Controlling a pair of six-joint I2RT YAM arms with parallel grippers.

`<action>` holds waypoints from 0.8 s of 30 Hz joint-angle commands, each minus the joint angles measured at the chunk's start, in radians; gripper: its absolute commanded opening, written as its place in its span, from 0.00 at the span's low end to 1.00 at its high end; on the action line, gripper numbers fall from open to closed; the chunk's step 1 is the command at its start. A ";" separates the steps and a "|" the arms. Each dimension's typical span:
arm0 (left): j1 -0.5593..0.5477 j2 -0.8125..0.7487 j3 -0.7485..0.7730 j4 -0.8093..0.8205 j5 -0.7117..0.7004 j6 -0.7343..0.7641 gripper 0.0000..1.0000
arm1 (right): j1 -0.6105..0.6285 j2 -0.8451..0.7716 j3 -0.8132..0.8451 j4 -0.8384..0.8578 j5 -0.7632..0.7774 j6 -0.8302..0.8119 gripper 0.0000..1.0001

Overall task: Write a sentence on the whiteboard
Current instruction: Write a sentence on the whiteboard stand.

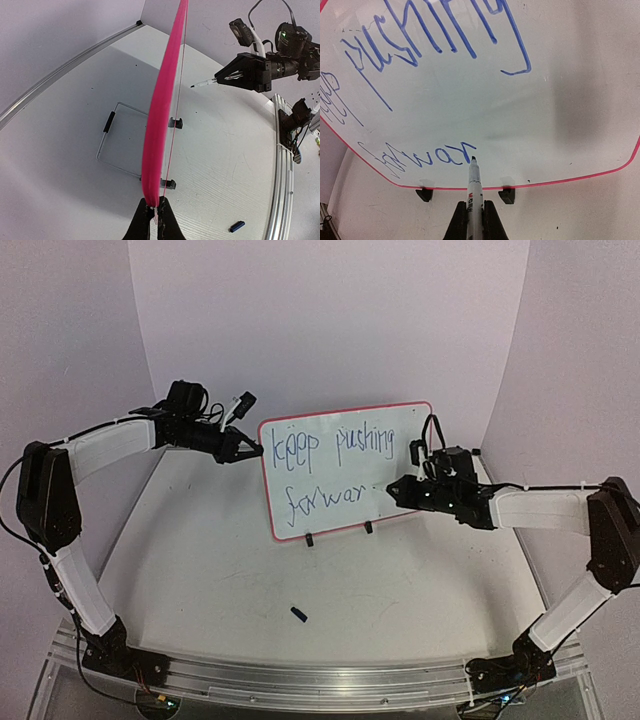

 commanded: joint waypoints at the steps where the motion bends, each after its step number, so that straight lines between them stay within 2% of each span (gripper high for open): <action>1: -0.021 0.016 0.010 -0.088 -0.021 0.021 0.00 | -0.011 0.046 0.025 0.029 -0.020 -0.013 0.00; 24: -0.022 0.019 0.010 -0.090 -0.022 0.023 0.00 | -0.032 0.120 0.096 0.063 -0.055 -0.019 0.00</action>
